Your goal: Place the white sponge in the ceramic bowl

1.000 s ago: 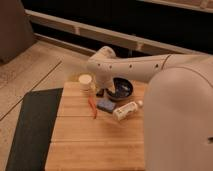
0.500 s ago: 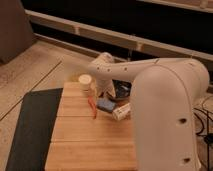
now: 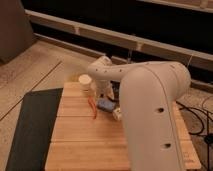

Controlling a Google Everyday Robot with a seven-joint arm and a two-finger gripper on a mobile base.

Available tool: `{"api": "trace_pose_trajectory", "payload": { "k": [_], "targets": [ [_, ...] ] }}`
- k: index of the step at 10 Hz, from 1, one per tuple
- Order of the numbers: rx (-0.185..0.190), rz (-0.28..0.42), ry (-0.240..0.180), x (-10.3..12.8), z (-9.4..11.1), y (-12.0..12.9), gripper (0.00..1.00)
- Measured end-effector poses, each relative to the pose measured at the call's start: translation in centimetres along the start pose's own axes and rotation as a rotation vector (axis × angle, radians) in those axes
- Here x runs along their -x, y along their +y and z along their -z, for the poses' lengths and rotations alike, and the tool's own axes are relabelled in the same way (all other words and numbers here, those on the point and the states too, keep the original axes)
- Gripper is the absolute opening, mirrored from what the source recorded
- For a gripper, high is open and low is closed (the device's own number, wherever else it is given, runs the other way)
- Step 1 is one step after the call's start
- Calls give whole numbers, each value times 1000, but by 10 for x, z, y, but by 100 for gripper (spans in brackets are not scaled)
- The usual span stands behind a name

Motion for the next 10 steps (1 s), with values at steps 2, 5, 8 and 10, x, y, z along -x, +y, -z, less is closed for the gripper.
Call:
{"api": "trace_pose_trajectory", "payload": {
  "k": [2,5,8,10],
  "targets": [
    [11,-17,19,2,-13,0,65],
    [27,-29,47,2,-30,6,65],
    [31,-32,75,-6,-39,8,65],
    [28,-39,96,-11,-46,5,65]
  ]
}}
